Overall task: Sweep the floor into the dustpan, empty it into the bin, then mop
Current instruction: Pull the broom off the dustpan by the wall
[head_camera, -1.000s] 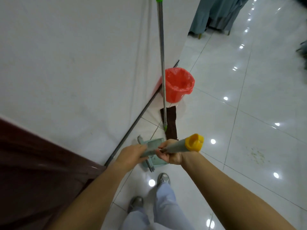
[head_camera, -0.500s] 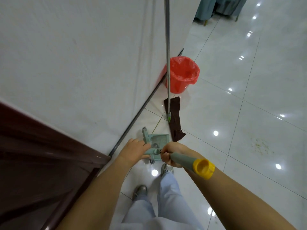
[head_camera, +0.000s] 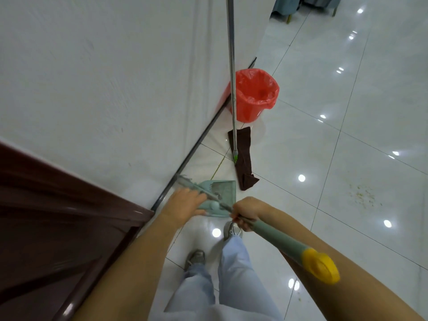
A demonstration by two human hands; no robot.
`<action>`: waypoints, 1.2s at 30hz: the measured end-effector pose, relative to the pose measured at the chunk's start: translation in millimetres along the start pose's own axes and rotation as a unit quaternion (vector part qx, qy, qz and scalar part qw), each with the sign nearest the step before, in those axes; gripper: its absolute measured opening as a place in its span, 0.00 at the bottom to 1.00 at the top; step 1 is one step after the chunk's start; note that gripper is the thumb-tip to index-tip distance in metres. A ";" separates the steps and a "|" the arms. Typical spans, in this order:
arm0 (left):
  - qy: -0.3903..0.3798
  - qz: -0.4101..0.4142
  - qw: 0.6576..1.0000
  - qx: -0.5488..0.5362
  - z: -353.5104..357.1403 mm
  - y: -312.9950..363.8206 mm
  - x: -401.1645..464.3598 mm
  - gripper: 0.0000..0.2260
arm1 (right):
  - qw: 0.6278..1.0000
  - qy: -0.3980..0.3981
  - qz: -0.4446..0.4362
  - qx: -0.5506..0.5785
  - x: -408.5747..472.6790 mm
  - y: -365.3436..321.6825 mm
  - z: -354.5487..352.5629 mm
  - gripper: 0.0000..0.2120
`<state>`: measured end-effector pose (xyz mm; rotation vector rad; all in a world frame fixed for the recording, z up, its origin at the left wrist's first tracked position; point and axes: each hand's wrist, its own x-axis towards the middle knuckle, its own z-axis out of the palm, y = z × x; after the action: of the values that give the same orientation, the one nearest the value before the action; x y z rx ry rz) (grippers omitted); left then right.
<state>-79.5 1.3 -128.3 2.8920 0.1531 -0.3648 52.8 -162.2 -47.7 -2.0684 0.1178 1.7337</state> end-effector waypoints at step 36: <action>-0.027 -0.131 0.973 -0.188 -18.7 57.0 -7.0 0.16 | 0.960 0.248 -0.069 0.114 -26.5 206.3 -15.2 0.26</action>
<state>-74.4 -50.2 -97.1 2.4886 0.5367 -0.4078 -8.4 -359.5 -76.9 -2.2269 0.2990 1.0372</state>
